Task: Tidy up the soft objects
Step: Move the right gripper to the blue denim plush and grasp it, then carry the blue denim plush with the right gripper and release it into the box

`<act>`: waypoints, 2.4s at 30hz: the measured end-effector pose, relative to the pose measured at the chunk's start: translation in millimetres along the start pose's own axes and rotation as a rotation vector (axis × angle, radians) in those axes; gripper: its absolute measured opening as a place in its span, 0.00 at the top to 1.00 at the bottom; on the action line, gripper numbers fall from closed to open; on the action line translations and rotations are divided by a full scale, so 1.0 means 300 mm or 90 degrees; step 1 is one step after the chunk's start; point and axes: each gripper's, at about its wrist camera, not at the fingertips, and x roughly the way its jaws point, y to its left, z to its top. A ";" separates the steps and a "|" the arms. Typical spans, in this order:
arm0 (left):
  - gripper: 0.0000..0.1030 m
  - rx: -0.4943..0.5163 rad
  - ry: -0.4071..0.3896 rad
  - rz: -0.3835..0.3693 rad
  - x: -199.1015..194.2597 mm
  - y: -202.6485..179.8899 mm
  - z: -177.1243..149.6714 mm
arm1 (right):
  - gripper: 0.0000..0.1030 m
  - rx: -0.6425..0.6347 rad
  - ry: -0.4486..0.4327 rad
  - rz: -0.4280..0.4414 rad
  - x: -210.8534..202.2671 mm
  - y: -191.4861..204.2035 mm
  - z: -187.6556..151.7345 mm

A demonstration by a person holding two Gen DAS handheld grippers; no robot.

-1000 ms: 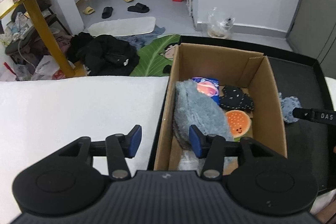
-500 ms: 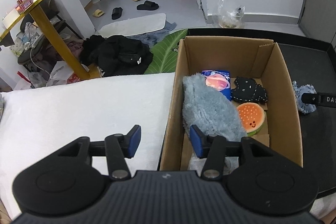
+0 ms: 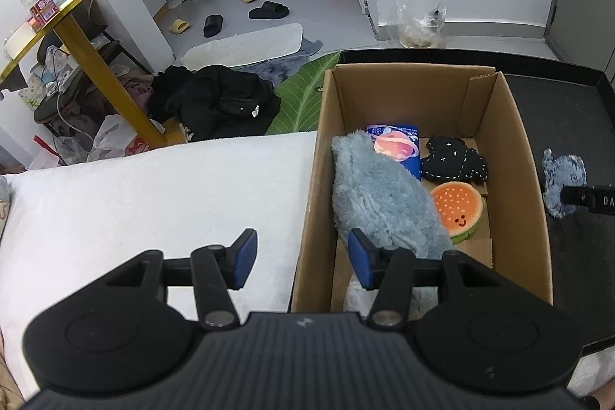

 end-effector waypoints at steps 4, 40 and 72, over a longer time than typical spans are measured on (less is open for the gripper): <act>0.50 0.002 -0.002 -0.002 -0.005 -0.004 -0.001 | 0.85 0.013 0.019 -0.013 -0.027 -0.004 -0.019; 0.50 -0.007 -0.009 -0.011 -0.013 -0.001 -0.002 | 0.79 0.014 0.032 -0.041 -0.052 -0.011 -0.044; 0.50 -0.094 -0.010 -0.092 -0.020 0.099 -0.032 | 0.78 -0.030 -0.042 0.050 -0.278 0.259 0.086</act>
